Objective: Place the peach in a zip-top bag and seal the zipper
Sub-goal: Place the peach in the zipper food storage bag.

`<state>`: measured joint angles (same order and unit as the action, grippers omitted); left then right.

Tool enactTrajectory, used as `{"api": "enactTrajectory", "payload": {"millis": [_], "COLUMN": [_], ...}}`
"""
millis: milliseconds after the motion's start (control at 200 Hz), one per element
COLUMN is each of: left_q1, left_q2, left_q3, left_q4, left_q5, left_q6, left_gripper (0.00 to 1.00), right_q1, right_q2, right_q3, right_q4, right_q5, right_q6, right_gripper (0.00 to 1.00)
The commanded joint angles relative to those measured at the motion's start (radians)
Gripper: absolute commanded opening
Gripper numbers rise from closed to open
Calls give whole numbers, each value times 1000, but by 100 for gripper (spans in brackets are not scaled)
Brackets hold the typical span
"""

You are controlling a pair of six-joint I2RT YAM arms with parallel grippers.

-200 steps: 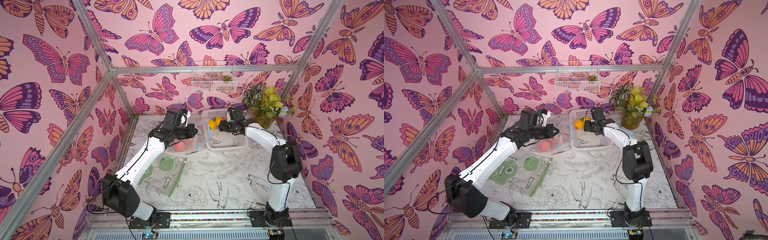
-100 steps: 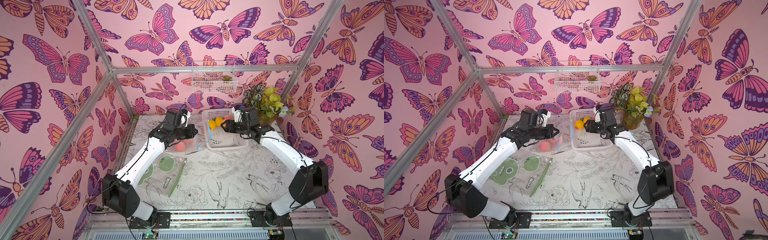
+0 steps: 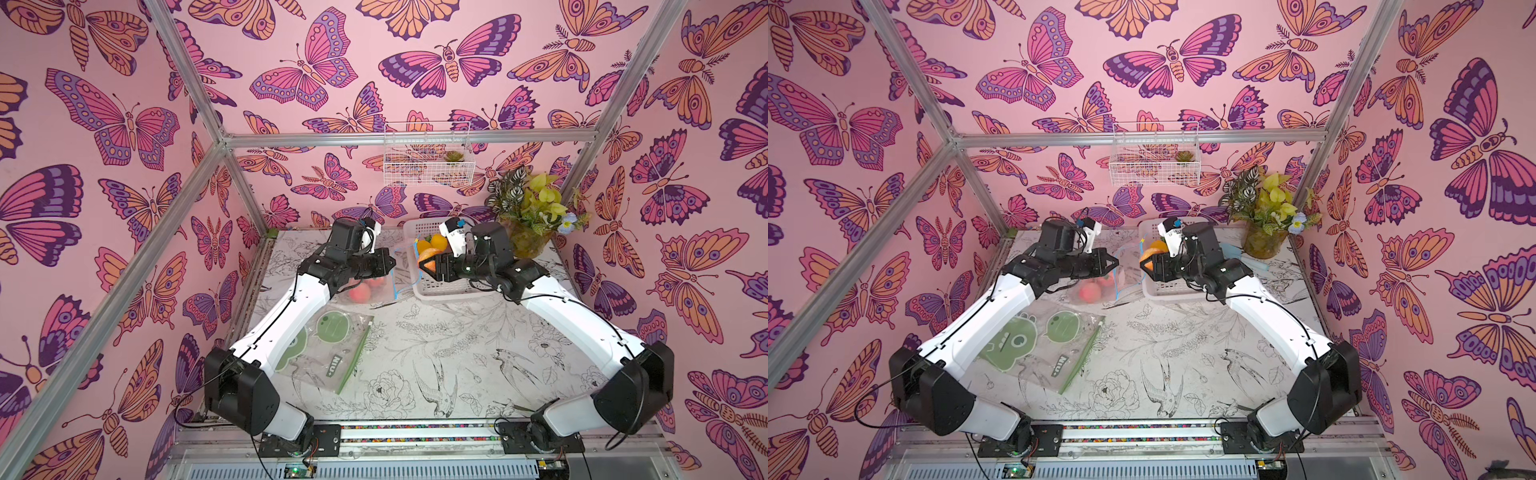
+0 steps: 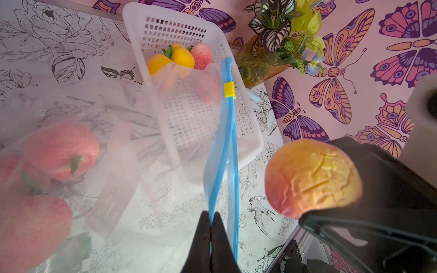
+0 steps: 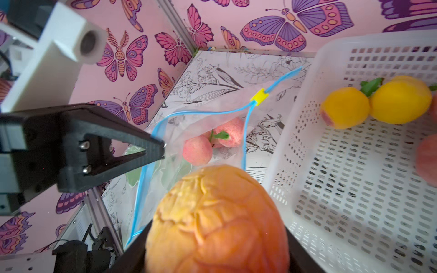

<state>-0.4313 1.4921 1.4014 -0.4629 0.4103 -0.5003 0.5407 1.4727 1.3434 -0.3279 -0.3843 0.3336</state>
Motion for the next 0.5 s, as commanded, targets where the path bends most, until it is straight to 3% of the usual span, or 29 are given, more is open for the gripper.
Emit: {"api": "enactTrajectory", "payload": {"millis": [0, 496], "left_q1": [8, 8], "left_q2": [-13, -29], "left_q3": [-15, -10], "left_q4": [25, 24], "left_q5": [33, 73], "left_q6": [1, 29], "left_gripper": [0, 0], "right_q1": [31, 99], "right_q2": [9, 172], "right_q3": [9, 133], "right_q4": [15, -59], "right_q5": [-37, 99], "right_q6": [-27, -29], "right_gripper": [63, 64]}}
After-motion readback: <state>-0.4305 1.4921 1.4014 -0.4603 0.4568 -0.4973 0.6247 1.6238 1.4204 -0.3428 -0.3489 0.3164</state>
